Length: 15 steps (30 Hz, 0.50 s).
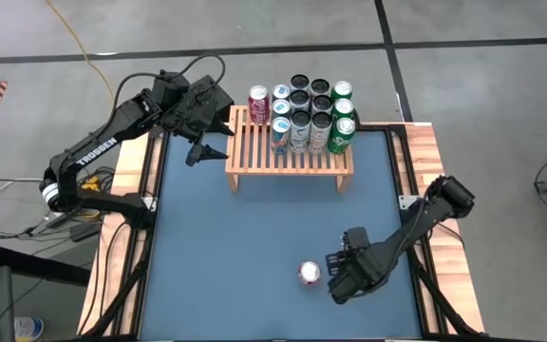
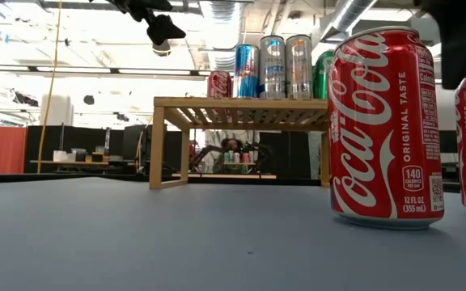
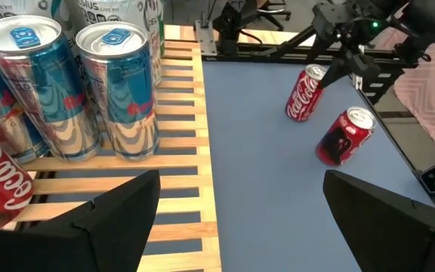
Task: Place canned beverage on shelf
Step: Put the right red soda can on the shelf aligned with the other red soda can
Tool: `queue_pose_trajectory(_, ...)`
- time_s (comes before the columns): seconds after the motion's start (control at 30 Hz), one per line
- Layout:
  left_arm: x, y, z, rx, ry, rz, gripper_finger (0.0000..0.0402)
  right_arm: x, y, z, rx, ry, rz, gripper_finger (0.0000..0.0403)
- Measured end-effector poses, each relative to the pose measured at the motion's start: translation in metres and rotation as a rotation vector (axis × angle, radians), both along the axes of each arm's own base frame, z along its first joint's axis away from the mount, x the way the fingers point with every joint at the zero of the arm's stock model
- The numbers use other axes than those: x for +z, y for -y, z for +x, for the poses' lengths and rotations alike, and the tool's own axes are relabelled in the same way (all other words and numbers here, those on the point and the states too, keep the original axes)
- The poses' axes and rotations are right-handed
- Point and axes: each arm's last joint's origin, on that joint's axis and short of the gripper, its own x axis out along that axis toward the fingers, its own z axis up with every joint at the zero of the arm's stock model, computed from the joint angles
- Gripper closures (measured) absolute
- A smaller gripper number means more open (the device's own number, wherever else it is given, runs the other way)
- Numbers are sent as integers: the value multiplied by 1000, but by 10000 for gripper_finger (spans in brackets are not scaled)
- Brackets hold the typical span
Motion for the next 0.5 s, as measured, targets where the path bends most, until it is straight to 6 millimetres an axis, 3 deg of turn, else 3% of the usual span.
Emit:
queue_pose_trajectory(0.3, 0, 0, 0, 3, -1, -4, 42, -18, 6, 9, 1, 9, 83, 162)
queue_pose_trajectory(0.5, 0, 0, 0, 4, -1, -5, 42, -18, 6, 9, -6, 1, 97, 175)
